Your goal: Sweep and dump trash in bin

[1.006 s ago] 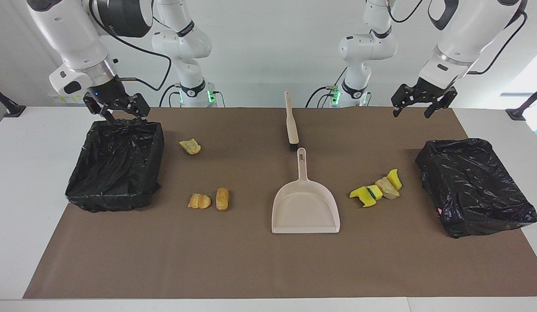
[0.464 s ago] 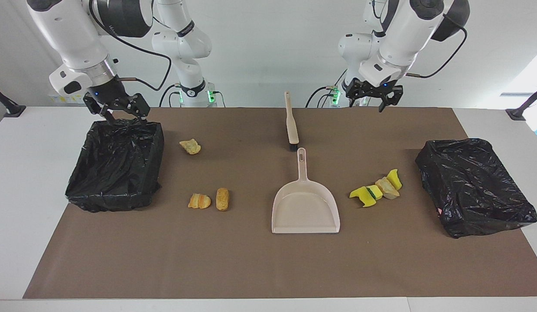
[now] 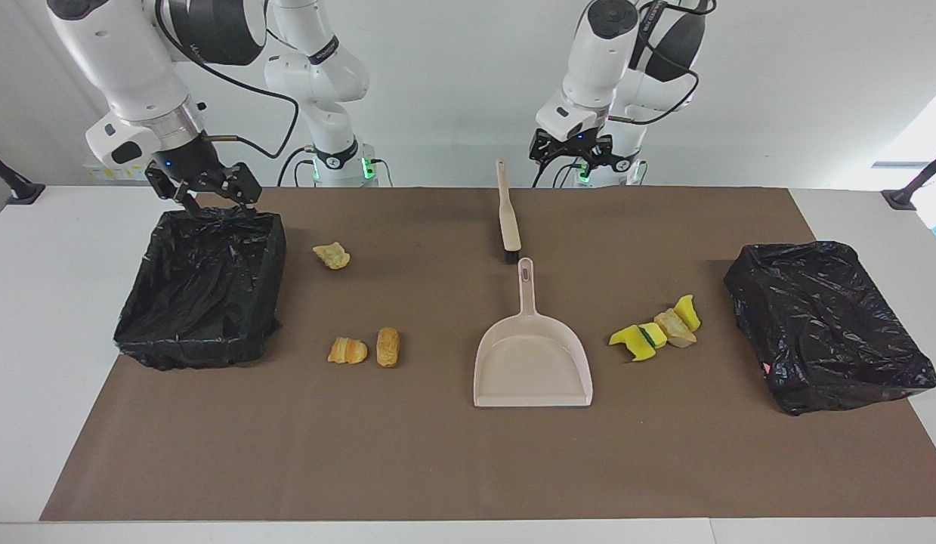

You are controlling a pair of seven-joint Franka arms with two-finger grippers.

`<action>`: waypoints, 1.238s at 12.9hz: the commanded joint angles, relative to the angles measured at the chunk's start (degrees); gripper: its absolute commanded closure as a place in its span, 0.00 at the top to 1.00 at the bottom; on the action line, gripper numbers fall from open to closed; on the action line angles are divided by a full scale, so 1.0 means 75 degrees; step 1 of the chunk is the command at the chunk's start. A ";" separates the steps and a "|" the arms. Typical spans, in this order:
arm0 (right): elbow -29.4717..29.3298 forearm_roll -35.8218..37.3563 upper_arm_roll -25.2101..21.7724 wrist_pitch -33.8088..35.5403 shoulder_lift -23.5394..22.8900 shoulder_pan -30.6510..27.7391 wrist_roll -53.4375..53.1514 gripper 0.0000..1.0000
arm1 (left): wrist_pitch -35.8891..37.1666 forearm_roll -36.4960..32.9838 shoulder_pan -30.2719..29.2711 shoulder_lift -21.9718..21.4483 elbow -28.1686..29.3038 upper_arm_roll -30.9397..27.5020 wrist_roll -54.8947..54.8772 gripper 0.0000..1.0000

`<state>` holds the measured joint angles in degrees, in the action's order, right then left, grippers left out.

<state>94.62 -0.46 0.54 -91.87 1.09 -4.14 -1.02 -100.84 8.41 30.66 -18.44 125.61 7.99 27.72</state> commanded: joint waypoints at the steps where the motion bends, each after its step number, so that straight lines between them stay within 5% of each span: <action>1: 0.0053 0.0223 0.0034 0.0121 0.0135 -0.0010 -0.0041 1.00 | -0.0861 0.0215 0.0818 -0.0401 0.1085 -0.0152 0.0860 1.00; 7: 0.0158 0.0213 0.0057 -0.0277 -0.0191 0.0667 -0.0178 1.00 | -0.3042 0.0215 0.3021 -0.0098 0.2599 -0.0152 0.3112 1.00; 16: 0.0181 0.0108 0.0093 -0.1297 -0.0919 0.2204 -0.2511 1.00 | -0.4038 0.0203 0.3060 0.0945 0.2763 -0.0163 0.2902 1.00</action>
<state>95.51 0.37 1.22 -100.38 -5.63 11.24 -16.83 -128.80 9.35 52.92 -12.92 145.79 7.39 50.56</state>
